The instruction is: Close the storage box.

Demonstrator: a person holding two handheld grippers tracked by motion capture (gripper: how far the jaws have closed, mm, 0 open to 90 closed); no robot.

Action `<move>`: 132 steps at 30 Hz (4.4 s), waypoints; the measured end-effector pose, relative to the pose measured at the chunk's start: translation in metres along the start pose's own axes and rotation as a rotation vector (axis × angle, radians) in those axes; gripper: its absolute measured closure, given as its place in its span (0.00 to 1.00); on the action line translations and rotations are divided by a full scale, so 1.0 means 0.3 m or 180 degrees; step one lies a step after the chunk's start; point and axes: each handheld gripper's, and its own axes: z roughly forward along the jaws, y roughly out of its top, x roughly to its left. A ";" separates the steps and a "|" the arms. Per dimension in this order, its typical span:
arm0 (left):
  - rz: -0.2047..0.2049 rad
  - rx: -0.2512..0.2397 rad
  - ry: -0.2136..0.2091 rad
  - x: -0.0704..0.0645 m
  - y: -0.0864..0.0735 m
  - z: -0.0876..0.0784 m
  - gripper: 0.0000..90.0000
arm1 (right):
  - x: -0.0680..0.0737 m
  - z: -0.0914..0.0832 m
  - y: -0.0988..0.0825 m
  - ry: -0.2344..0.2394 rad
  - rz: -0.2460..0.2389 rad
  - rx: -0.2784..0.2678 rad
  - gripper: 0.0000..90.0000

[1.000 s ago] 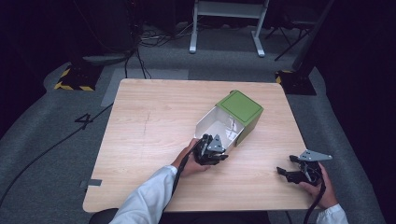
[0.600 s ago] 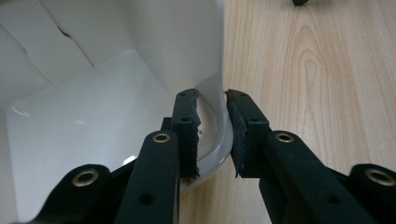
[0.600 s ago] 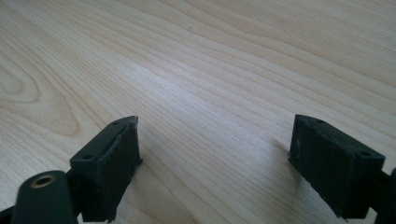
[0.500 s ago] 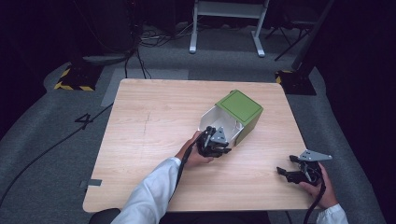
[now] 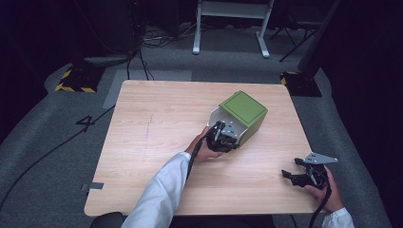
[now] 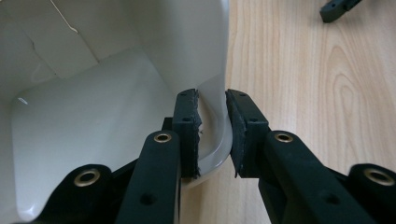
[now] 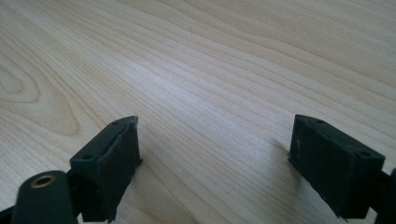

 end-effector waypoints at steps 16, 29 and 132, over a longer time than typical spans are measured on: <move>-0.0149 -0.0059 0.0182 0.042 0.014 0.026 0.56 | 0.000 -0.001 -0.001 0.0003 -0.0005 -0.0001 0.18; -0.0149 -0.0035 0.0358 0.042 0.021 -0.002 0.35 | 0.000 -0.001 -0.001 0.0007 -0.0003 -0.0002 0.18; -0.0661 0.0796 0.1535 -0.121 -0.617 -0.577 0.19 | 0.001 -0.002 -0.002 0.0000 0.0013 0.0001 0.18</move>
